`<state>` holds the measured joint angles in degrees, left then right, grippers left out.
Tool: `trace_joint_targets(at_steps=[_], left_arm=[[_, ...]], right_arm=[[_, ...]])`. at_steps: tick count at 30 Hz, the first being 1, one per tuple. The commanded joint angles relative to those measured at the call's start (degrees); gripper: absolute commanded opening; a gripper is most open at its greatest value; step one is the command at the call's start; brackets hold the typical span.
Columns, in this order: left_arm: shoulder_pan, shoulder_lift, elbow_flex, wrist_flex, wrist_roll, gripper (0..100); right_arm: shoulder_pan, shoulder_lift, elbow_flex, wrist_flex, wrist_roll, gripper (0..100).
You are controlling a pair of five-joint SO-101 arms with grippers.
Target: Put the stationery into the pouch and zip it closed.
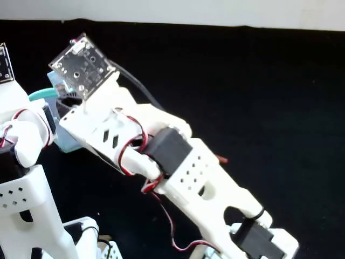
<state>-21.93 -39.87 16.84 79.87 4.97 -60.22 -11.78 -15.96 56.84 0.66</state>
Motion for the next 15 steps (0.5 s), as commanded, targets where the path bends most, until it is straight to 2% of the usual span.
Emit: trace_joint_targets(at_steps=[1,8,15], left_arm=[[-0.2,1.3,0.7,0.1,-0.4,1],[-0.2,1.3,0.7,0.2,-0.4,1],[-0.2,1.3,0.7,0.2,-0.4,1]], right_arm=[[0.0,0.5,2.3,-4.1,-0.7,0.6],[4.8,8.5,7.0,-16.3,-0.3,0.6],[6.3,10.4,6.8,-17.8,-0.2,0.6]])
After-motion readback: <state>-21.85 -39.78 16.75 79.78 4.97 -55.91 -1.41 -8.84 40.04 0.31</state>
